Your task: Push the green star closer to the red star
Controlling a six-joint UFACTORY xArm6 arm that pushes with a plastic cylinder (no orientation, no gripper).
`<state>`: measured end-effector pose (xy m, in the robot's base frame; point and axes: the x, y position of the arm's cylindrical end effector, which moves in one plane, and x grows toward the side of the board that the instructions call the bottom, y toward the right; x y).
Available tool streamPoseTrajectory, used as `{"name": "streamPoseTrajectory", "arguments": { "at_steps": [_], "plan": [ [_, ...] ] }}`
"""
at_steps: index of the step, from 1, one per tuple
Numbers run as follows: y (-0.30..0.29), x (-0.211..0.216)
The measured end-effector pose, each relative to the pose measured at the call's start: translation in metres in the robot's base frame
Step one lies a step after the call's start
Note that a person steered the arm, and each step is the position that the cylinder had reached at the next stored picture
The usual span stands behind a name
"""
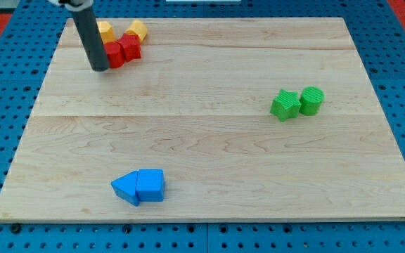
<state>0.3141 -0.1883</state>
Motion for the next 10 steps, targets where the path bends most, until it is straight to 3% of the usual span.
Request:
{"name": "streamPoseTrajectory", "arguments": {
  "at_steps": [1,3,4,5,6,9,10],
  "plan": [
    [0.055,0.019],
    [0.324,0.016],
    [0.433,0.061],
    [0.400,0.123],
    [0.304,0.123],
    [0.150,0.066],
    [0.149,0.032]
  ]
}}
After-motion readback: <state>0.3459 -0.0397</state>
